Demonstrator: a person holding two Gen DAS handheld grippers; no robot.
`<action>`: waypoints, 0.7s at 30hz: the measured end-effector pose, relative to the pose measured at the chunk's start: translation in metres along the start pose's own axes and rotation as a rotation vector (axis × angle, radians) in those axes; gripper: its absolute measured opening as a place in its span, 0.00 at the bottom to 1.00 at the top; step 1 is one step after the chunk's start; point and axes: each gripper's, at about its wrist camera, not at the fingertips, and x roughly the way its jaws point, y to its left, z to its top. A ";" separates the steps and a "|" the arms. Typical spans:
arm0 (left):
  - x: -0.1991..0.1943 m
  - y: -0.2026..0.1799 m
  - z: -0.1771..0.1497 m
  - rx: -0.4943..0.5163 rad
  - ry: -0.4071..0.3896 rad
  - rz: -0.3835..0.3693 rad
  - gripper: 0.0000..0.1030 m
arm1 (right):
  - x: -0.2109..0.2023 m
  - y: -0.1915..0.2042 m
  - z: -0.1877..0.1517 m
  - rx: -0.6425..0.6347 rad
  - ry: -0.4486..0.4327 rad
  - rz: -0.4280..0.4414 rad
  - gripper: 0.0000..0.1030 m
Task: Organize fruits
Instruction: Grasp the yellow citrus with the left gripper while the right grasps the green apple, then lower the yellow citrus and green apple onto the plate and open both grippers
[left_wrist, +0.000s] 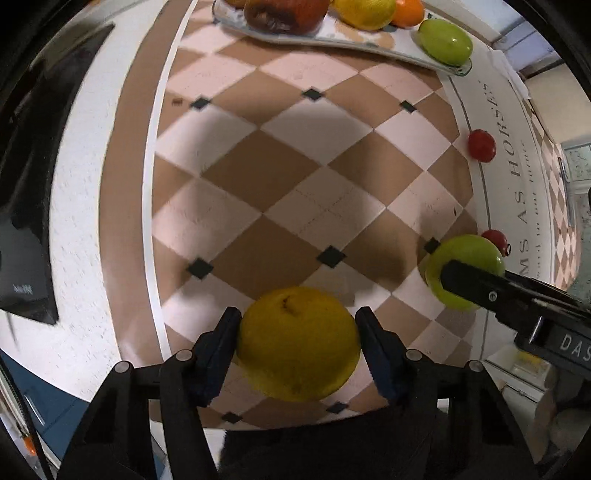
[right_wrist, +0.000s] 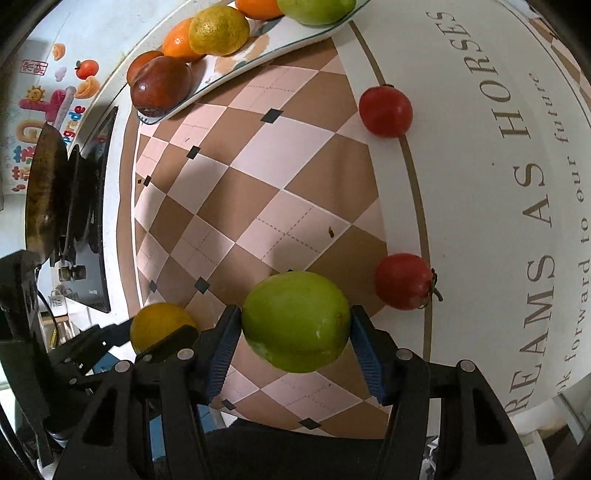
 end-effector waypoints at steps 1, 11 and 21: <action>-0.001 -0.001 0.000 0.004 -0.010 0.013 0.59 | -0.001 0.002 0.000 -0.010 -0.005 -0.006 0.60; -0.060 -0.024 0.038 0.014 -0.136 -0.037 0.59 | -0.066 -0.006 0.038 0.019 -0.132 0.109 0.60; -0.097 -0.062 0.145 0.012 -0.232 -0.071 0.59 | -0.115 -0.026 0.158 0.020 -0.246 0.137 0.60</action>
